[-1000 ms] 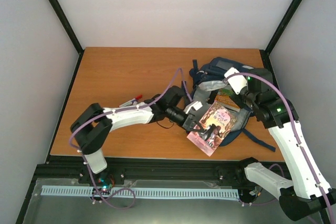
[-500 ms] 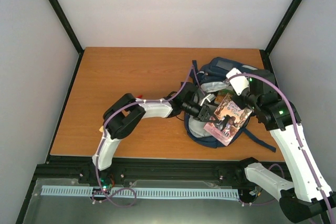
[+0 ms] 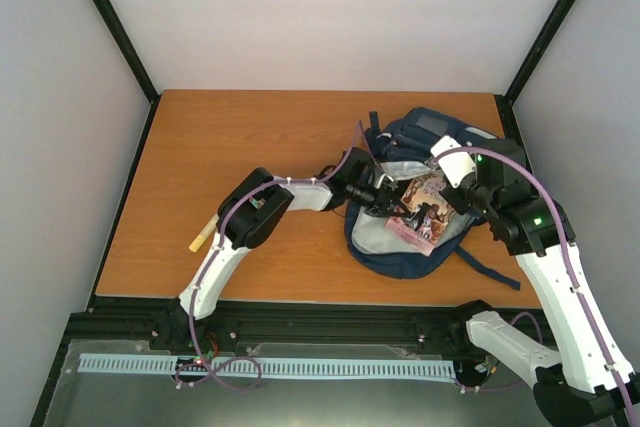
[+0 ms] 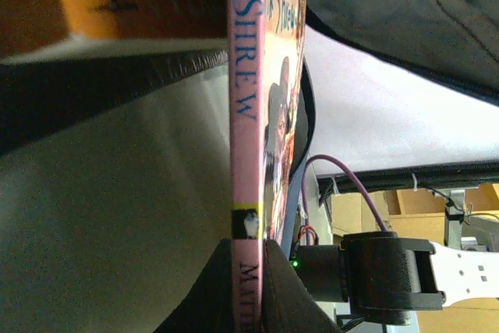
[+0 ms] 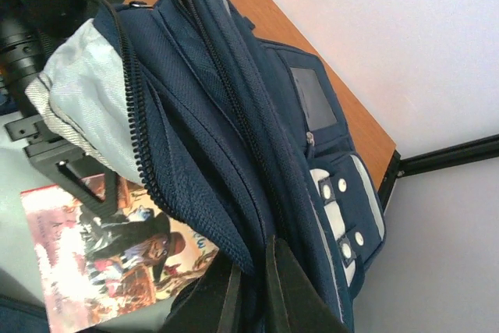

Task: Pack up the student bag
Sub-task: Place the book in the student bag.

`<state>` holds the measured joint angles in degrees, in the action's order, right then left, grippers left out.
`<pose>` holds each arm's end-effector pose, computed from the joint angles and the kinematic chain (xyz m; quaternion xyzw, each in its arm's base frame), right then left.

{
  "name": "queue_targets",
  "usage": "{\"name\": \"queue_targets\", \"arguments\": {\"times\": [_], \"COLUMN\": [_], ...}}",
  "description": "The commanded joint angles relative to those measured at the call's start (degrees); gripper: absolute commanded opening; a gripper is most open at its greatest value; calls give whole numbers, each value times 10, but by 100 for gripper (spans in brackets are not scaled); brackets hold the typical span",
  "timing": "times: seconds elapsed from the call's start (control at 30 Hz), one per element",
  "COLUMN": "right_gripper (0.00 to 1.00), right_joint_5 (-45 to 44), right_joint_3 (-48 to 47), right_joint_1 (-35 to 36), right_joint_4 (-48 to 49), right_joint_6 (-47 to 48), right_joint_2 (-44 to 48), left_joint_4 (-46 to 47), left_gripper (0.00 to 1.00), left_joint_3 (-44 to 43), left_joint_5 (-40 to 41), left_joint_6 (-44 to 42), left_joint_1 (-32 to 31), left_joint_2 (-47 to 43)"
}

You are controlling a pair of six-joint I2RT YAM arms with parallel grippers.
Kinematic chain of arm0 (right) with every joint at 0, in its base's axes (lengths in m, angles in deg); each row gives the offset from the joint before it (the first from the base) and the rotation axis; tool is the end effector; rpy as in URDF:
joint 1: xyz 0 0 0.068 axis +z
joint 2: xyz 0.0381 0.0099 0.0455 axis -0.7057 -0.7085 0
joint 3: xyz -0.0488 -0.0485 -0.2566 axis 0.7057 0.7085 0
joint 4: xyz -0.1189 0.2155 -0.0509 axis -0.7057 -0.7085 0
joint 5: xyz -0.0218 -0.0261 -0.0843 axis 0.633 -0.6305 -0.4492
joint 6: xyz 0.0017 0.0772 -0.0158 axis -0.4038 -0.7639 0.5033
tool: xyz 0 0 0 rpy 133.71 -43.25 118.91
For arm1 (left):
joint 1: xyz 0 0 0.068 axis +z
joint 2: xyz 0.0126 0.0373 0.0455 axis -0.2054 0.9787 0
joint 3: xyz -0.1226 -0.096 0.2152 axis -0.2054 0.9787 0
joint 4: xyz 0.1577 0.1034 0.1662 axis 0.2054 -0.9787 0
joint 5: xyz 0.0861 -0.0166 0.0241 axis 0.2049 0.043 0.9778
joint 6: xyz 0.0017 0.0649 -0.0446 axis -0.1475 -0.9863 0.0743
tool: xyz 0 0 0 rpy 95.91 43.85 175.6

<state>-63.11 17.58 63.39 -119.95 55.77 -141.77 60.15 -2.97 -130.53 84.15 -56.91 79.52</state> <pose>0.1723 0.0485 0.3634 -0.3714 0.8083 -0.1204 0.4406 0.3128 -0.3974 0.1072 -0.2321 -0.7488 0.6204 0.0233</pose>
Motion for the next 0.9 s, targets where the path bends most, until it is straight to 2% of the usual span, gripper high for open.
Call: {"name": "queue_targets", "arguments": {"times": [0.0,0.13,0.4,0.43,0.5,0.6,0.77,0.87], "right_gripper": [3,3,3,3,3,3,3,3], "right_joint_5": [32,41,47,43,36,32,29,32], "right_joint_3": [-6,3,55,70,94,120,123,113], "right_joint_1": [0,0,0,0,0,0,0,0], "right_joint_4": [63,61,46,44,43,40,40,45], "right_joint_6": [1,1,21,25,29,29,26,26], "right_joint_2": [32,33,63,68,81,96,100,96], "left_joint_4": [-23,-33,-74,-80,-81,-74,-69,-100], "left_gripper": [1,1,19,22,38,51,63,67], "left_joint_3": [-46,-88,-87,-79,-60,-34,21,55], "left_joint_5": [11,17,54,62,77,93,135,166], "left_joint_6": [-24,-3,-6,-7,-9,-7,-6,-21], "left_joint_1": [15,16,16,16,15,16,15,11], "left_joint_2": [24,47,8,-1,-19,-42,-90,-122]}}
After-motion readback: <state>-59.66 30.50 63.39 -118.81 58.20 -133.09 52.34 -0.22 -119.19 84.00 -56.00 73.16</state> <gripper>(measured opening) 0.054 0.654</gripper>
